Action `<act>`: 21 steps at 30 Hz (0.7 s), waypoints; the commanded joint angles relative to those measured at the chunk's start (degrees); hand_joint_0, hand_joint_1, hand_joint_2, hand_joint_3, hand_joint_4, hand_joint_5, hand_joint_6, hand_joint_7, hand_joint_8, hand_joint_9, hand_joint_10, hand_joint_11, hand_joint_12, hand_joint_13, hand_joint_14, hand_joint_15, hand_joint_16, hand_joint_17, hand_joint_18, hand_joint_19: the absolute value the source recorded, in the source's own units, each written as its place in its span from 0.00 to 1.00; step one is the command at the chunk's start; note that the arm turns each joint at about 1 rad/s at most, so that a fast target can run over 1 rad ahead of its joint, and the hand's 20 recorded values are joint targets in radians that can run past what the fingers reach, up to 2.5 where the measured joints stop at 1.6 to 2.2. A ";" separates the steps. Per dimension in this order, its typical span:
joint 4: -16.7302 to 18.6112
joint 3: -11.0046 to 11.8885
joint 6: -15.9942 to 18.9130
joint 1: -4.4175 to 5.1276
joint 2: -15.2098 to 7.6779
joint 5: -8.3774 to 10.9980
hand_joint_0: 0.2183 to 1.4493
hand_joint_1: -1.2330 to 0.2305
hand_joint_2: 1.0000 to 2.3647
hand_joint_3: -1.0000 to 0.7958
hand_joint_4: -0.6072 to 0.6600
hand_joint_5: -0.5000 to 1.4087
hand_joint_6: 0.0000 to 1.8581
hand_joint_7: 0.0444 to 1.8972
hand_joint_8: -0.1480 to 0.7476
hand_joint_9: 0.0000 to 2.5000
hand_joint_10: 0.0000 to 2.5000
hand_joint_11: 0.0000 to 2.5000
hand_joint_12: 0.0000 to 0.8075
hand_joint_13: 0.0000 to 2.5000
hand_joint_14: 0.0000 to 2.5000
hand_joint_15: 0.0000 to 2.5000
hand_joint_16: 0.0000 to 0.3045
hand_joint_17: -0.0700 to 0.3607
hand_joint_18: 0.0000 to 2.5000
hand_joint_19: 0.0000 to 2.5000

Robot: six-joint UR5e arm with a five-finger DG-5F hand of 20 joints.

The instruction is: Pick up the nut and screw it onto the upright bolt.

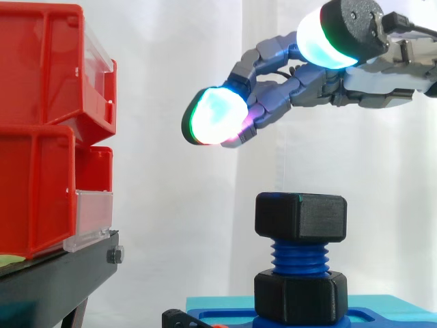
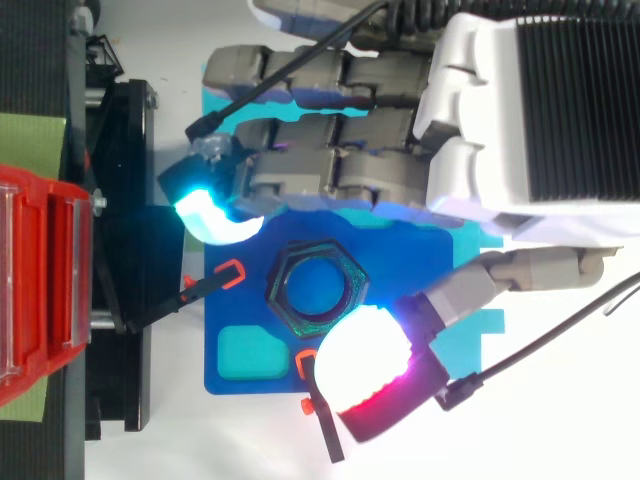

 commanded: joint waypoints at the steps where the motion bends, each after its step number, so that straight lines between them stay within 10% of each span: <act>1: 0.17 0.08 -0.52 0.52 -0.02 0.10 0.22 0.74 0.00 0.28 0.59 0.17 0.27 0.32 0.40 0.17 0.00 0.00 0.37 0.04 0.00 0.00 0.12 0.36 0.00 0.00; 21: 2.80 -3.52 0.19 1.22 -0.20 0.28 0.21 0.76 0.00 0.28 0.60 0.17 0.27 0.33 0.40 0.15 0.00 0.00 0.38 0.02 0.00 0.00 0.13 0.37 0.00 0.00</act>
